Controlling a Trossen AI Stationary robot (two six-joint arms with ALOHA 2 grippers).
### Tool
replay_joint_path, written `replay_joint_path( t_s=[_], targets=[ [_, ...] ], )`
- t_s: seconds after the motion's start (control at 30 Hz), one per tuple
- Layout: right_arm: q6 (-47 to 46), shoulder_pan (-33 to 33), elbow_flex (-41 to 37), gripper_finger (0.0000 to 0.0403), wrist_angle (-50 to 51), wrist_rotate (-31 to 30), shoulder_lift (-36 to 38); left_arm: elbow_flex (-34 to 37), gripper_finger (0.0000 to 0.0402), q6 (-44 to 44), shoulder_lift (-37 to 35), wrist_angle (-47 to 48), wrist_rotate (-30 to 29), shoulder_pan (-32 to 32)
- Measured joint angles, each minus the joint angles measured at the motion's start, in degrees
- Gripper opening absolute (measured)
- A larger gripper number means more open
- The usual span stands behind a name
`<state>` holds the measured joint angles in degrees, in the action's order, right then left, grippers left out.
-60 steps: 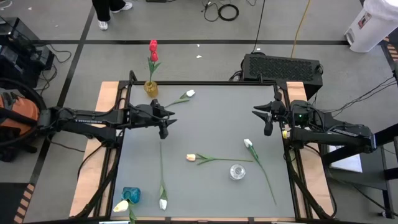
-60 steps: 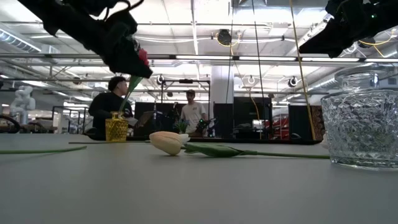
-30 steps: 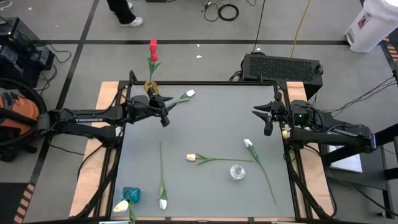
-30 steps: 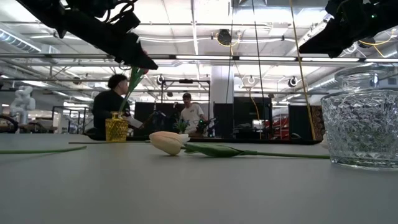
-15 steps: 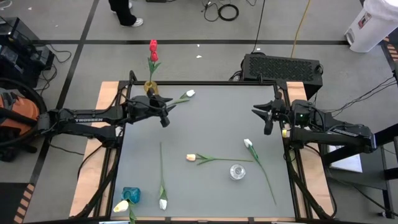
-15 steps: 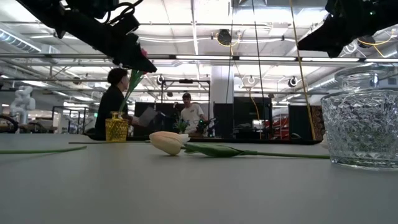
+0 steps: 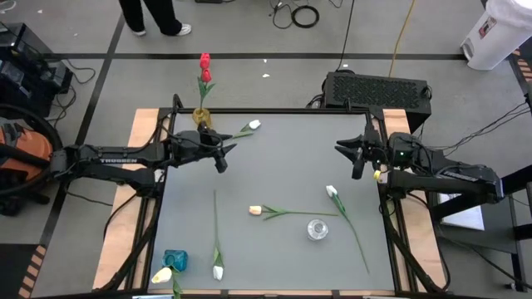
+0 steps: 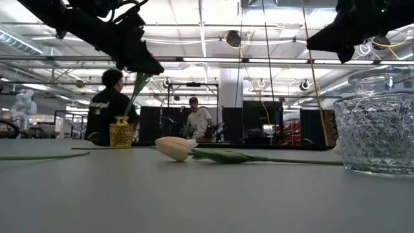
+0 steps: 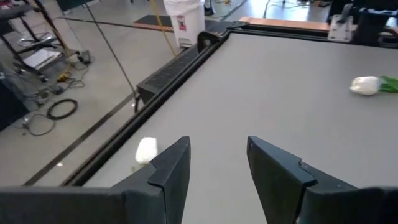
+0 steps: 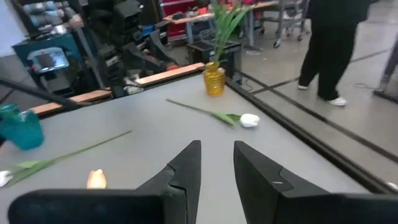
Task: Sort flowers into vase by color
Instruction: Put the yellow tulip into the blue vase
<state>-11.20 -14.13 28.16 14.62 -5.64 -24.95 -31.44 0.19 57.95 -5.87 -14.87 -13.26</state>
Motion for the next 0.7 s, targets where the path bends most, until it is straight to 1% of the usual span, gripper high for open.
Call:
replay_joint_path(
  t_s=[0.2,0.37,0.5,0.7],
  targets=[
    [-0.41,0.00,0.00,0.0086,-3.54,2.63,-5.30,0.01,0.0167,-1.42,0.00,0.61,0.00,2.93],
    [2.38,0.00,1.29,0.0086,-6.87,2.99,-11.13,0.00,0.0167,-1.42,0.00,0.53,-0.04,4.85],
    [4.85,0.00,3.23,0.0087,-7.14,2.99,-15.76,0.01,0.0167,-1.38,0.01,0.59,-0.04,5.62],
    [6.18,0.02,6.77,0.0087,-6.00,2.99,-22.75,0.00,0.0167,-1.35,0.00,0.45,-0.07,5.62]
  ],
)
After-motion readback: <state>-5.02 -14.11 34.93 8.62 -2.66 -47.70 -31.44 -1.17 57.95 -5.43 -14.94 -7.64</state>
